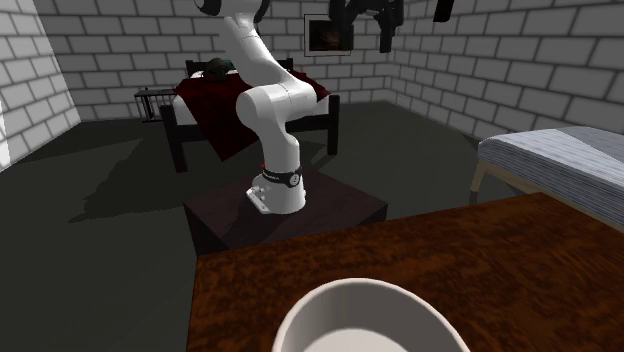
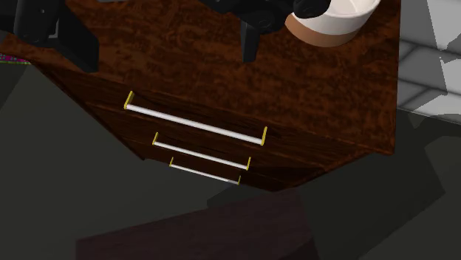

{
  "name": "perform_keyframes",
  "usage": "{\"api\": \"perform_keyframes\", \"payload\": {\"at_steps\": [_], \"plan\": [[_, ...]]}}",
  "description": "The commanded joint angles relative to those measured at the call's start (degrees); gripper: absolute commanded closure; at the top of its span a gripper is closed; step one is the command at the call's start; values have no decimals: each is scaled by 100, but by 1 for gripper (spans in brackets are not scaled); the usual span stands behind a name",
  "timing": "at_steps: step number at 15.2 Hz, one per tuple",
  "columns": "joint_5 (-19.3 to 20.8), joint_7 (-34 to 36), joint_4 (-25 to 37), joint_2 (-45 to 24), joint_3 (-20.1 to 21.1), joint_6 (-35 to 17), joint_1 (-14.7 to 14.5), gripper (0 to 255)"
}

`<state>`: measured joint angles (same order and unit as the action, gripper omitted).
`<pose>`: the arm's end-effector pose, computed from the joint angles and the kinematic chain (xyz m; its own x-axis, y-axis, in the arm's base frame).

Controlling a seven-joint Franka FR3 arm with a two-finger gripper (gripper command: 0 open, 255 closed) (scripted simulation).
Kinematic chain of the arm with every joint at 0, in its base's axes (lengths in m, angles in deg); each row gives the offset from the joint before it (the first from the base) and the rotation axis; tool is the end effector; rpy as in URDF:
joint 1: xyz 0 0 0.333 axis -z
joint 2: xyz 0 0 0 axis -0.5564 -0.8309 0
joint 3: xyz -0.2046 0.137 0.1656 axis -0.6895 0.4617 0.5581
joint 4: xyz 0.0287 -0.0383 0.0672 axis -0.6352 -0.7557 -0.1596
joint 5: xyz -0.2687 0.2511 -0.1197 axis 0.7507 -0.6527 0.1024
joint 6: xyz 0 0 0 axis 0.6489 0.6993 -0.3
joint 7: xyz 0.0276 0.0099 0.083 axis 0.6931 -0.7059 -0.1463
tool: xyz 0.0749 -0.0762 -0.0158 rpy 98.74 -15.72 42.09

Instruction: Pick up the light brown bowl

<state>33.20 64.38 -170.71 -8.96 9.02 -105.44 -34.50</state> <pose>0.3049 -0.0236 0.6261 0.9790 -0.1520 0.1362 -0.1621 -0.9845 0.0665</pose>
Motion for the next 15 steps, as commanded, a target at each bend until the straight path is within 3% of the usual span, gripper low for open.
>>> {"api": "perform_keyframes", "payload": {"at_steps": [1, 15], "plan": [[0, 0, 0, 0, 0, 0, 0, 0], [196, -836, 499, -2343, -1115, -1852, 178, 0]]}}
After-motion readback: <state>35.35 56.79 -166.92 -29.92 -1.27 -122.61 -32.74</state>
